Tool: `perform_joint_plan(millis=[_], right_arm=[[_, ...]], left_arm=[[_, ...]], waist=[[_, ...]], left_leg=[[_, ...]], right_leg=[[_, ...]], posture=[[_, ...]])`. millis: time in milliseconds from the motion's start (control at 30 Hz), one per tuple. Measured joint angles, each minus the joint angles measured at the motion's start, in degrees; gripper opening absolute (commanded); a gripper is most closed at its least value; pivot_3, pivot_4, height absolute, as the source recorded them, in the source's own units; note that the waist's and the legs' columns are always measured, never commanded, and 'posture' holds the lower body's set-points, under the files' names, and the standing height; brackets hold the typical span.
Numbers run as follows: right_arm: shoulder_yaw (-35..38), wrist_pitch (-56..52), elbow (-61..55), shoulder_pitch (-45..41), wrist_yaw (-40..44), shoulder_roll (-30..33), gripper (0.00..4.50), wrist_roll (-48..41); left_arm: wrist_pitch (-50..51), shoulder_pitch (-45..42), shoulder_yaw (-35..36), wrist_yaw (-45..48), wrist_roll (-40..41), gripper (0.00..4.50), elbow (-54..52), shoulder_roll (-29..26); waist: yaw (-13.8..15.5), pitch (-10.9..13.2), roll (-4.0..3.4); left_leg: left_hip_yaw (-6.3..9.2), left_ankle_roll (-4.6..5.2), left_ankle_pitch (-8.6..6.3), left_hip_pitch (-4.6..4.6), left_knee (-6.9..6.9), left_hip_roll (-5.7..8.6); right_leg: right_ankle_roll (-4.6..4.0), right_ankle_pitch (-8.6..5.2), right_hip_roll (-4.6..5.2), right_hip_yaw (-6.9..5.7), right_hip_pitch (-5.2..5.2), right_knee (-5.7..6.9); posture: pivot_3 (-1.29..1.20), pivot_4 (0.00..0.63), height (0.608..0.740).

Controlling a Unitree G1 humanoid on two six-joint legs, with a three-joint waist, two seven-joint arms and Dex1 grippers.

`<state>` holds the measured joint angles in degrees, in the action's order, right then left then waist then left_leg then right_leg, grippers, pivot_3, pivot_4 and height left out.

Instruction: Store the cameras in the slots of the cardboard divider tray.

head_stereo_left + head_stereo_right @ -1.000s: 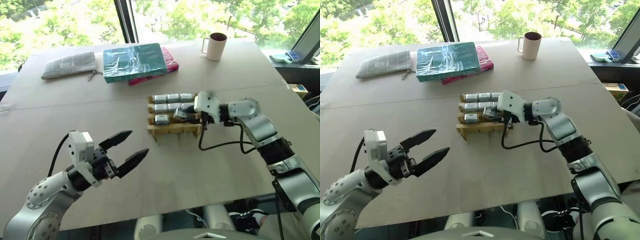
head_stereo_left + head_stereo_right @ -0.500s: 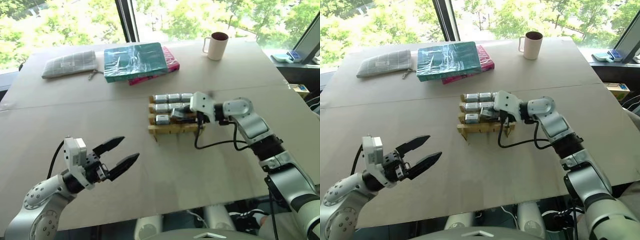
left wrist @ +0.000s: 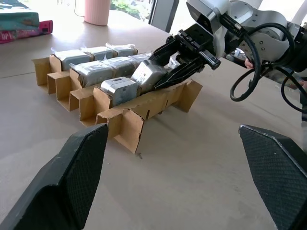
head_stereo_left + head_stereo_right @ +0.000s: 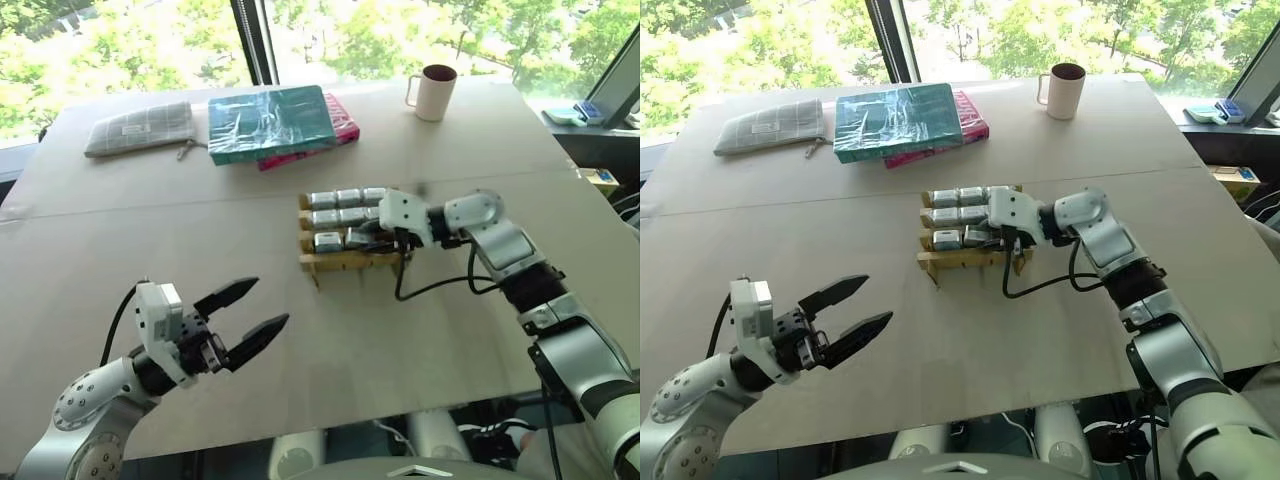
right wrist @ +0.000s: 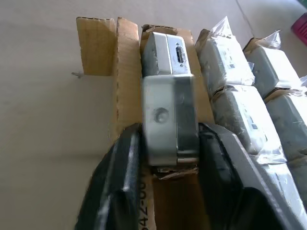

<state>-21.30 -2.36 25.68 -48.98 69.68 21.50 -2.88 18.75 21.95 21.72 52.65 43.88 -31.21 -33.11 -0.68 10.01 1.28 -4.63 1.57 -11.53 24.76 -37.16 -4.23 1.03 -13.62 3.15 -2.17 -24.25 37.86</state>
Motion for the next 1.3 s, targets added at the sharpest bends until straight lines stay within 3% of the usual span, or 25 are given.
perform_joint_plan(millis=[67, 233, 367, 567, 667, 767, 967, 1300], right_arm=[[0.0, 0.0, 0.1, -0.1, -0.2, -0.2, 4.09, -0.1], [5.7, -3.5, -11.3, 2.9, -4.3, 1.8, 4.09, -3.0], [13.4, -19.6, -30.5, 9.4, -7.8, 7.4, 4.31, -11.1], [20.7, -32.7, -41.2, 20.3, -24.6, 9.8, 4.31, -8.1], [21.7, -39.5, -41.6, 21.2, -34.3, 9.0, 4.31, -3.9], [21.7, -39.6, -41.0, 22.2, -37.5, 9.0, 4.31, -1.9], [21.7, -31.4, -30.5, 23.7, -34.4, 9.3, 4.31, -3.4], [20.0, -17.2, -10.3, 17.8, -28.3, 10.8, 4.31, -2.3]], left_arm=[[-0.5, -0.9, 0.0, 0.7, -0.4, 4.5, 1.7, 0.0], [-1.1, -1.2, -0.6, 1.4, -1.0, 4.5, 2.5, 0.1], [-1.1, -5.1, -2.5, 2.4, -1.1, 4.5, 3.9, -0.1], [-0.5, -11.7, -5.7, 4.1, -1.1, 4.5, 7.6, -0.7], [-0.5, -15.0, -6.6, 5.4, -1.1, 4.5, 9.3, -1.5], [-0.5, -15.7, -6.7, 6.7, -1.2, 4.5, 9.8, -2.3], [-0.6, -15.2, -6.4, 9.6, -1.0, 4.5, 10.2, -3.5], [-0.4, -2.7, -1.7, 7.2, 2.7, 4.5, -3.1, -3.4]], waist=[[-0.1, 0.0, -0.02], [0.0, 0.0, -0.06], [0.7, 0.0, -0.06], [0.6, 0.0, -0.05], [0.0, 0.0, -0.05], [-0.1, 0.0, -0.04], [-0.1, 0.0, -0.03], [-0.3, 0.0, -0.02]], left_leg=[[-0.01, 0.0, 0.0, 0.01, 0.0, 0.0], [-0.06, 0.0, 0.0, 0.11, 0.07, -0.02], [-0.05, -0.01, 0.0, 0.13, 0.08, -0.02], [-0.2, -0.21, -0.12, 0.08, 0.02, 0.0], [-0.29, 0.0, 0.0, 0.09, 0.07, 0.0], [-0.42, 0.01, 0.0, 0.13, 0.17, 0.03], [-0.76, 0.02, 0.01, 0.11, 0.18, 0.02], [-0.83, 0.02, 0.01, 0.05, 0.16, -0.01]], right_leg=[[0.0, 0.0, -0.02, 0.01, -0.02, 0.01], [0.01, 0.01, 0.02, 0.06, -0.13, 0.0], [0.01, 0.01, 0.06, 0.05, -0.15, 0.0], [0.02, 0.0, 0.0, 0.19, -0.19, 0.04], [0.02, 0.01, -0.04, 0.27, -0.25, 0.07], [0.03, 0.01, -0.08, 0.4, -0.37, 0.04], [0.11, -0.03, -0.12, 0.46, -0.37, 0.02], [0.12, -0.04, -0.16, 0.57, -0.37, 0.05]], posture=[[0.0, 0.15, 0.74], [0.0, 0.15, 0.74], [0.0, 0.15, 0.74], [0.0, 0.15, 0.74], [0.0, 0.15, 0.74], [0.0, 0.15, 0.74], [0.0, 0.15, 0.74], [0.0, 0.15, 0.74]])
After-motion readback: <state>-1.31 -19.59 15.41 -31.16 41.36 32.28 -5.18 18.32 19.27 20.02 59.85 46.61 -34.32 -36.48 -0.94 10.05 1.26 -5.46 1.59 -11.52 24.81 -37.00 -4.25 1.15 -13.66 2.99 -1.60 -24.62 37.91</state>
